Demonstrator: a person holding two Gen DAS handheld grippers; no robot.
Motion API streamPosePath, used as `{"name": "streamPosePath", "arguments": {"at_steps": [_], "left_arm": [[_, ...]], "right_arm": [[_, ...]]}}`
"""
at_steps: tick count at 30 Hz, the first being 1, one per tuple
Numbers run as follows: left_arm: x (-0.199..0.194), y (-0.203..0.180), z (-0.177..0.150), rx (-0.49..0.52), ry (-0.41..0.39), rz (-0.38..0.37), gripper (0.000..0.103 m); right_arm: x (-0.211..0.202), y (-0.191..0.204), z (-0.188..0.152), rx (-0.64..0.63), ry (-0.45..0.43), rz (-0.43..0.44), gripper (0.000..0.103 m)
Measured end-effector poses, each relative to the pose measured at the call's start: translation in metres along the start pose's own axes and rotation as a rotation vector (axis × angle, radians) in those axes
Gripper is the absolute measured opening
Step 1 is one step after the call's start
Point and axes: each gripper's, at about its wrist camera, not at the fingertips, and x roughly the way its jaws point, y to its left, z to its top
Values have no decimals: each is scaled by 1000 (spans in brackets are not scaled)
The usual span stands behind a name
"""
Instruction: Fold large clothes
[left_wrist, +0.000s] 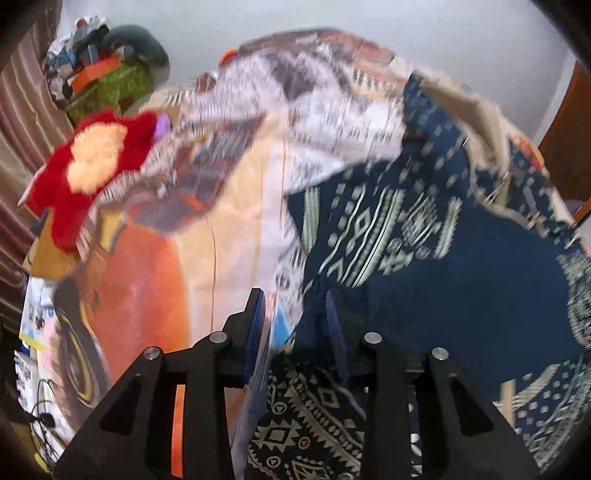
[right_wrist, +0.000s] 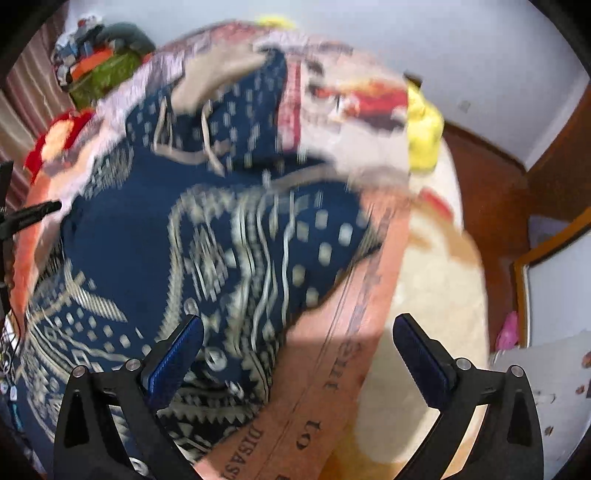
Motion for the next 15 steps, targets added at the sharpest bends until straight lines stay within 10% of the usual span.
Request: {"name": "streamPosePath", "arguments": {"at_steps": [7,15], "left_arm": [[-40,-28,50,46,-139,-54,54],[-31,-70,104,97,-187,-111,66]], "right_arm": [[-44,6,55,49,-238,-18,102],[-21,14,136,83,-311,60,102]]}}
